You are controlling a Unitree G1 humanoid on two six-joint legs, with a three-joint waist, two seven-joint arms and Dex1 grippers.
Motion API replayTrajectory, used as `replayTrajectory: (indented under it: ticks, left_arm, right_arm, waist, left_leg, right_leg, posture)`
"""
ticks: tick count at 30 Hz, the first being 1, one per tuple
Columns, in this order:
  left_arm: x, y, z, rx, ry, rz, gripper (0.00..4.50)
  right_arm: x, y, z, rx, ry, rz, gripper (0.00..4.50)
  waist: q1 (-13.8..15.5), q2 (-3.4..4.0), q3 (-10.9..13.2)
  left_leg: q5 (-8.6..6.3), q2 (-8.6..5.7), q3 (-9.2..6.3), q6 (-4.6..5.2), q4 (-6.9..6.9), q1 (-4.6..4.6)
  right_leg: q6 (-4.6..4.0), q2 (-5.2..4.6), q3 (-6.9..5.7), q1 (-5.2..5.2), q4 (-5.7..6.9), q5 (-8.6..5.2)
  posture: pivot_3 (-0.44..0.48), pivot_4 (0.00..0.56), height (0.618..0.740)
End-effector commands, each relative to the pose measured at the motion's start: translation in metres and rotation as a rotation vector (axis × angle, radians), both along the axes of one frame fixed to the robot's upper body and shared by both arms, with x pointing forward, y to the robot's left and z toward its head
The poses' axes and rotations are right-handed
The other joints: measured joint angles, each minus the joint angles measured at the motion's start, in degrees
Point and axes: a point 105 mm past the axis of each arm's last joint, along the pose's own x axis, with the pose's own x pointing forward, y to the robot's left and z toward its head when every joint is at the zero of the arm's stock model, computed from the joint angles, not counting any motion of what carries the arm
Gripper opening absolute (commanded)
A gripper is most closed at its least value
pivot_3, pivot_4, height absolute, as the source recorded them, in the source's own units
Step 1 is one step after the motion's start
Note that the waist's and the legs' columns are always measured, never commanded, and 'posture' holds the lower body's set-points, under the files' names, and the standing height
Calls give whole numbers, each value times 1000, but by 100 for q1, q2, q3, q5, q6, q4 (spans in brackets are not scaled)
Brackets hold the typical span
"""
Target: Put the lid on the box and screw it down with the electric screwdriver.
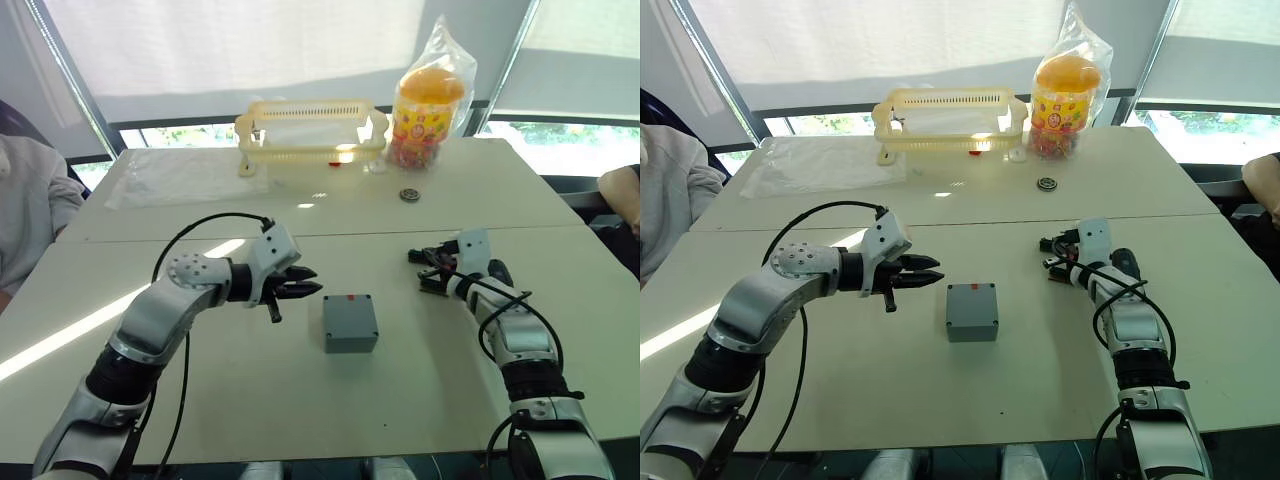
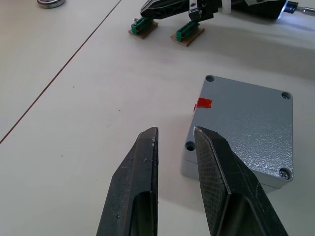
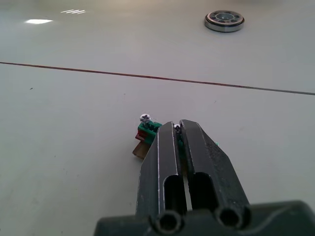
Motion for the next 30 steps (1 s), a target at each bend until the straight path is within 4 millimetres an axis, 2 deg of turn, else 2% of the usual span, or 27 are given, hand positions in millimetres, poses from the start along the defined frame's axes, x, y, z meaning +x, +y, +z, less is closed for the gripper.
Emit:
replayTrajectory:
  ticks: [1, 8, 11, 13, 16, 19, 21, 30]
  left_arm:
    - [-1, -1, 8, -9, -43, -13, 1125]
    - [0, -3, 7, -9, -43, -21, 1125]
    - [-2, -2, 9, -7, -44, -32, 1125]
    - [-5, 1, 10, 1, -33, -52, 1125]
    - [-13, 9, 10, 33, -15, -93, 1125]
    - [-17, 15, 10, 65, -7, -122, 1125]
    - [-21, 17, 9, 85, 0, -146, 1125]
    - [-22, 20, 8, 110, -1, -151, 1125]
  right_arm:
    - [-2, -1, 34, 18, -113, -6, 53]
    - [-9, -2, 46, 22, -139, -16, 53]
    - [-19, 1, 68, 24, -197, 13, 53]
    - [-33, 12, 84, 27, -230, 82, 53]
    - [-68, 47, 94, 14, -222, 302, 53]
    - [-97, 75, 85, -3, -150, 469, 53]
    - [-107, 85, 76, -9, -105, 521, 53]
    - [-115, 103, 45, 1, 12, 606, 53]
  waist:
    - [0, 0, 0]
    - [5, 0, 0]
    - [10, 1, 1]
    - [10, 3, 2]
    - [4, 1, 1]
    - [4, 1, 1]
    - [4, 1, 1]
    - [26, 0, 1]
  left_leg:
    - [0, 0, 0, 0, 0, 0]
    - [0, 0, -1, 0, 0, 0]
    - [0, 0, 0, 0, 0, -1]
    - [0, 0, 0, 0, 0, -1]
    - [0, 1, -2, 1, -4, -1]
    - [-1, 4, -5, 1, -7, 1]
    - [-1, 4, -5, 1, -7, 1]
    - [0, 4, -3, 1, -4, 0]
  right_leg:
    - [0, 0, 0, 0, 0, 0]
    - [0, 0, 0, 0, 0, 0]
    - [0, 0, 0, 0, 0, 0]
    - [0, 0, 0, -1, 0, 0]
    - [0, 1, 0, -3, 1, -1]
    - [-1, 4, -2, -1, 0, -2]
    - [-2, 4, -2, 0, 0, -3]
    - [-15, 3, -2, 3, -9, -9]
  posture:
    - [0, 150, 740]
    - [0, 150, 740]
    - [0, 150, 740]
    - [0, 150, 740]
    - [0, 150, 740]
    - [0, 150, 740]
    - [0, 150, 740]
    - [0, 150, 740]
